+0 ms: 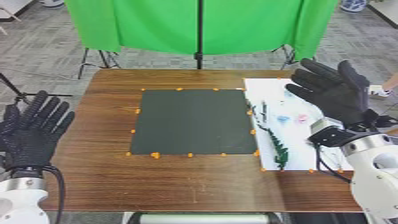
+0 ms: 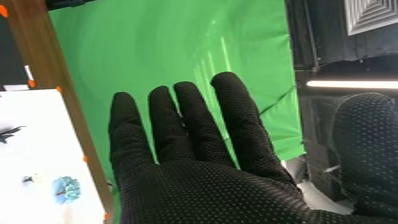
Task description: Arrange flowers
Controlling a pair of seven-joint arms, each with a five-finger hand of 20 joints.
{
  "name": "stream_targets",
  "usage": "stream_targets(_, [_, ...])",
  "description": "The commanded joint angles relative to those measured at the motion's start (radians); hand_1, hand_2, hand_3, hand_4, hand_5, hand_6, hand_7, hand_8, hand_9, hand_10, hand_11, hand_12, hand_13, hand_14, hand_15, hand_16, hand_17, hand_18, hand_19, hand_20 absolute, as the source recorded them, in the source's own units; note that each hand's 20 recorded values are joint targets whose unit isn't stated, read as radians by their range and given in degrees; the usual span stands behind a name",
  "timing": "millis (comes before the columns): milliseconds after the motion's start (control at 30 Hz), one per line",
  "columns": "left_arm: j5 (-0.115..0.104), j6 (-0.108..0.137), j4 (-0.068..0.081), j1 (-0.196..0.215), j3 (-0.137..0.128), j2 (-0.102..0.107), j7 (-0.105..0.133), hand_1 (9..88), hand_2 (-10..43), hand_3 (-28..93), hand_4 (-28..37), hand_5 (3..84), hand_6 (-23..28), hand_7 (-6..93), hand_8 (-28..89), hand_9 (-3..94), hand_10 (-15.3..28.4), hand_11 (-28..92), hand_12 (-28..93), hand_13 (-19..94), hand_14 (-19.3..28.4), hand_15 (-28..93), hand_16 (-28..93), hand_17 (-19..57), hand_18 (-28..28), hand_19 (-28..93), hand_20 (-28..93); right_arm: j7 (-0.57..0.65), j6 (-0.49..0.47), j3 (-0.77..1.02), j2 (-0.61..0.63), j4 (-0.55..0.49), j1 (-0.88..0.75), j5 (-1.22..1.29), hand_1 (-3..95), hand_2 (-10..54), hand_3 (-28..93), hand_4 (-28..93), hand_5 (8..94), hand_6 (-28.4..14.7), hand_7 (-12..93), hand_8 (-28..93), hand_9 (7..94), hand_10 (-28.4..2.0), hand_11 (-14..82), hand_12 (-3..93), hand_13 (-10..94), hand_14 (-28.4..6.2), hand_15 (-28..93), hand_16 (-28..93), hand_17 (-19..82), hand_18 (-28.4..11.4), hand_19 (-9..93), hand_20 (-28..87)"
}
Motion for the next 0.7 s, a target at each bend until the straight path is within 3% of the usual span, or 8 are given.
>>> stream_targets(33, [0.0,0.002,0.008,0.017,-0.001,-0.005,-0.015,22.1,13.5,71,-28.3,42.1,7.6,9.5,-8,34.9,14.7,20,9,25,13.5,26,-6,-3.1,12.4,26,12,0.005,-0.003,0.007,-0.008,0.004,-0.019,0.008,8.6,11.8,77,-25,42.3,-4.5,12,-9,39.3,-16.4,3.8,11.7,29,-14.1,8,16,11,-18.7,18,15])
stream_targets(467, [-0.008,0.004,-0.007,0.051,-0.023,-0.009,-0.01,22.1,13.6,72,-28.3,42.3,7.8,9.3,-8,35.1,14.7,20,9,25,13.3,26,-6,-3.1,12.4,26,12,0.018,0.008,0.01,-0.003,-0.004,-0.019,-0.004,8.9,12.1,77,-24,42.9,-4.4,12,-9,39.4,-16.3,3.8,11.8,30,-14.4,8,16,10,-18.9,20,15])
stream_targets(700, [-0.013,0.004,-0.005,0.052,-0.024,-0.009,-0.009,22.1,13.7,72,-28.3,42.4,7.8,9.3,-8,35.2,14.7,20,9,25,13.3,26,-6,-3.1,12.4,26,12,0.055,-0.002,0.045,0.014,-0.022,-0.044,-0.219,11.1,9.3,78,-24,43.2,-4.7,12,-9,40.1,-17.3,4.1,12.6,31,-15.3,9,17,10,-19.0,20,15])
